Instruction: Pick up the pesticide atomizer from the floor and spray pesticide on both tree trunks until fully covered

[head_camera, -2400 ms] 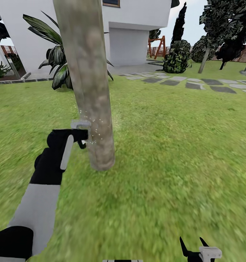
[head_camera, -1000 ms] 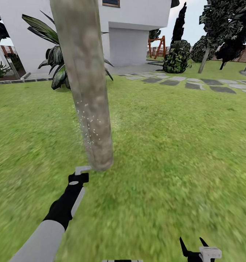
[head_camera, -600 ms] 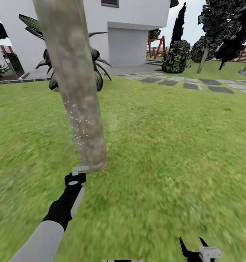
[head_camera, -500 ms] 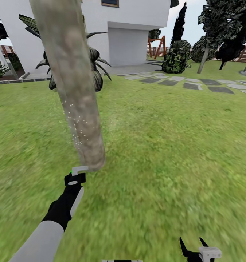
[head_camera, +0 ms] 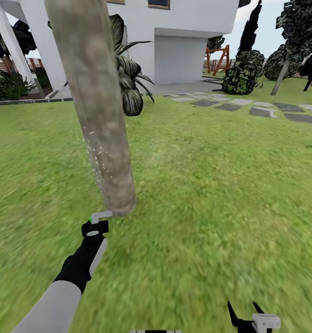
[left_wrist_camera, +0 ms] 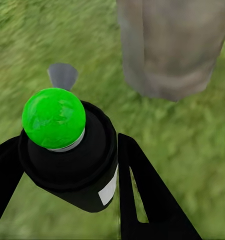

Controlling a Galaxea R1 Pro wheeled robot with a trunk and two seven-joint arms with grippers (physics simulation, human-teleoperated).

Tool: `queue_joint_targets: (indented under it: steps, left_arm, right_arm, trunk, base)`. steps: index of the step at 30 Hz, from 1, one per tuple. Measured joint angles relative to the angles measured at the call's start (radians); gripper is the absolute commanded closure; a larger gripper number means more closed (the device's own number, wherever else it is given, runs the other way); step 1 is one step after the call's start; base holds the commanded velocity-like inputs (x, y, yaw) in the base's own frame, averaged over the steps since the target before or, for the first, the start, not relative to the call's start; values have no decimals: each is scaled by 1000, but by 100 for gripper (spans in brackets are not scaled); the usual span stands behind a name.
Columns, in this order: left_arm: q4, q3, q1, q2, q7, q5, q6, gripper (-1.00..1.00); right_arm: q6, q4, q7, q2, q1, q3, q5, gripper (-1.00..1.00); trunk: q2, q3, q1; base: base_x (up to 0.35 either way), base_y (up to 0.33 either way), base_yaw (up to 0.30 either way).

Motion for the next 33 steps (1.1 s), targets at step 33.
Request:
queue_joint_targets:
  steps: [33]
  left_arm:
    - [1, -2, 1, -4, 2, 1, -3, 100]
  right_arm:
    - [0, 0, 0, 0, 0, 0, 0, -100]
  trunk:
    - [0, 0, 0]
  base:
    - [130, -271, 175]
